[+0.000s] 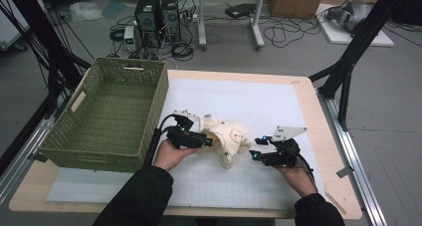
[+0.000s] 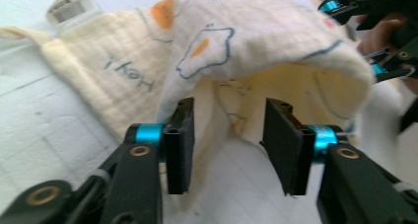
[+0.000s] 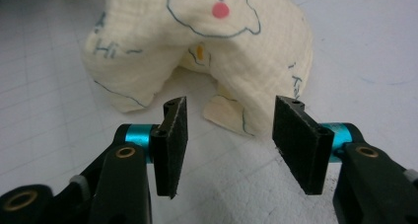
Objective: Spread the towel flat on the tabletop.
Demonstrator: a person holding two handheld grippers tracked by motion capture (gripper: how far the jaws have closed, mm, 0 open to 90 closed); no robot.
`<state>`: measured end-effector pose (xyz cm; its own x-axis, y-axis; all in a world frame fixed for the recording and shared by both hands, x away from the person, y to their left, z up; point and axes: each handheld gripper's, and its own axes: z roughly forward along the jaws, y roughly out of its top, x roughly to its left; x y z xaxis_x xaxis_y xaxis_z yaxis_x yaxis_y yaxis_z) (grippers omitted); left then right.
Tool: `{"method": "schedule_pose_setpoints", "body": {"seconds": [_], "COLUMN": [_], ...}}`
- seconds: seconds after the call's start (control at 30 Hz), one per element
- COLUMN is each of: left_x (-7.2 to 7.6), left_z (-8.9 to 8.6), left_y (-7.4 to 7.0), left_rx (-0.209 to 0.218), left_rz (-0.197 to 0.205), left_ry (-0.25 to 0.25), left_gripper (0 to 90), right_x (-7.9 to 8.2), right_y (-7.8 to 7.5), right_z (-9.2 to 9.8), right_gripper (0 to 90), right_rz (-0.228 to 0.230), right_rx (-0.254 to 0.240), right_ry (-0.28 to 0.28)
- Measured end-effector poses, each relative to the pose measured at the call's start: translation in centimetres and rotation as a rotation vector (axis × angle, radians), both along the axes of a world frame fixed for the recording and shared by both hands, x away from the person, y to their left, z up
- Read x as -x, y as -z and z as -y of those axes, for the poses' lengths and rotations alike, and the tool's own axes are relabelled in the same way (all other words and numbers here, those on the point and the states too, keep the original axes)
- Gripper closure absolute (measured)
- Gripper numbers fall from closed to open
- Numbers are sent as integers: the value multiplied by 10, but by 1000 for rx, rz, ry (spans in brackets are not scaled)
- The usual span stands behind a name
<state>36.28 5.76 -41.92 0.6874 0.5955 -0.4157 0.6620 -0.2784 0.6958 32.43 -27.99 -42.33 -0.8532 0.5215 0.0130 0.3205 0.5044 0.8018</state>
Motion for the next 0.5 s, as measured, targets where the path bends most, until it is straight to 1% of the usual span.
{"method": "schedule_pose_setpoints", "body": {"seconds": [0.07, 0.1, 0.17, 0.23, 0.27, 0.33, 0.4, 0.43, 0.5], "left_x": [-2, -2, -5, -7, -7, -8, -9, -9, -11], "left_z": [1, 1, 0, -1, -1, -1, -1, -1, -2], "left_y": [3, 3, 5, 7, 8, 8, 7, 7, 7], "left_rx": [-10, -20, -24, -36, -46, -44, -38, -34, -38], "left_rz": [6, 11, 12, 17, 18, 23, 33, 34, 38], "left_ry": [-4, -18, -29, -40, -42, -43, -55, -63, -78], "left_gripper": [651, 680, 744, 819, 857, 885, 896, 896, 897], "right_x": [-5, -7, -12, -15, -17, -21, -23, -24, -25], "right_y": [4, 6, 9, 11, 12, 14, 16, 16, 16], "right_z": [-3, -3, -5, -6, -7, -10, -13, -14, -15], "right_gripper": [501, 506, 530, 562, 582, 633, 721, 763, 841], "right_rz": [-10, -12, -29, -33, -39, -43, -40, -48, -41], "right_rx": [22, 30, 31, 37, 49, 53, 69, 73, 85], "right_ry": [-1, 2, 5, 3, 8, 9, 4, 0, -10]}}
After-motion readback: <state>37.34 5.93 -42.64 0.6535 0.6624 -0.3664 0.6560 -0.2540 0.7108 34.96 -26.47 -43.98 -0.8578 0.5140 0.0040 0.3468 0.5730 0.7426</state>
